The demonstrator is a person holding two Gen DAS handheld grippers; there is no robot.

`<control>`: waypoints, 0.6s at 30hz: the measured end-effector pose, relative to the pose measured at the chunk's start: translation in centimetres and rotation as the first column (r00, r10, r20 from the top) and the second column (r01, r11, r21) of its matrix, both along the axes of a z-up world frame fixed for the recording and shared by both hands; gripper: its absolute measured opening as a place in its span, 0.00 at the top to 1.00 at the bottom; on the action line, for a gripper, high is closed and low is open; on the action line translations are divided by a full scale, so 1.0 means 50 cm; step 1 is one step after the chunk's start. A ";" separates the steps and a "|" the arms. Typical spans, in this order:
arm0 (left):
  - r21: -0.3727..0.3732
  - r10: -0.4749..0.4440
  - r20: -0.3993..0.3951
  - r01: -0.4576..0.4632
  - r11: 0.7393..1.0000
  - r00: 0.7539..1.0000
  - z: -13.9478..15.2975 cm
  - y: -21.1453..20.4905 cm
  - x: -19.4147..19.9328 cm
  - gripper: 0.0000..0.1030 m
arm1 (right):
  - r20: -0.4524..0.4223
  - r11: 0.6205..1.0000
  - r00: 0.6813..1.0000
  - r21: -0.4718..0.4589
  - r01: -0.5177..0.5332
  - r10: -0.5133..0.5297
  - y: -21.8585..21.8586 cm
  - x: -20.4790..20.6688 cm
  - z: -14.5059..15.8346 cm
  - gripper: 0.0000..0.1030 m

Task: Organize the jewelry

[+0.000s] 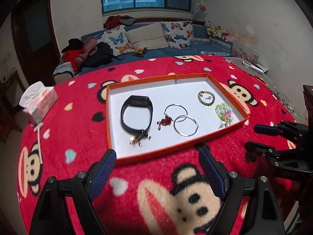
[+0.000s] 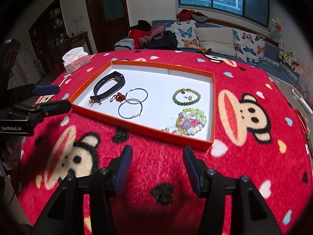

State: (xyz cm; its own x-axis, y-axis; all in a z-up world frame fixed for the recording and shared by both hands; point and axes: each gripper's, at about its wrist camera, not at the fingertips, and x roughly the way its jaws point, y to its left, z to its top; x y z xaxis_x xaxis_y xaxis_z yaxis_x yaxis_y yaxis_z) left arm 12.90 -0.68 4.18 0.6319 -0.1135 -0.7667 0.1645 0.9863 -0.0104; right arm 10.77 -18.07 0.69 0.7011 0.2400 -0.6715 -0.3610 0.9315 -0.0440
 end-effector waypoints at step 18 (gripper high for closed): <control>-0.054 0.064 0.000 -0.064 0.997 0.998 -0.015 0.019 -0.101 0.10 | -0.004 0.997 1.000 0.066 0.029 -0.029 -0.001 -0.061 -0.008 0.43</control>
State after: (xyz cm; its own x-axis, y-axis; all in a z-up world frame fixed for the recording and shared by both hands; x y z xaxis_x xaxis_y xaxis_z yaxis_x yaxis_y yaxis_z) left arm 7.86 0.26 3.41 0.6405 -0.1141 -0.7594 0.1015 0.9928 -0.0635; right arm 7.74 -18.14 0.29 0.7063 0.2634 -0.6571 -0.3338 0.9425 0.0190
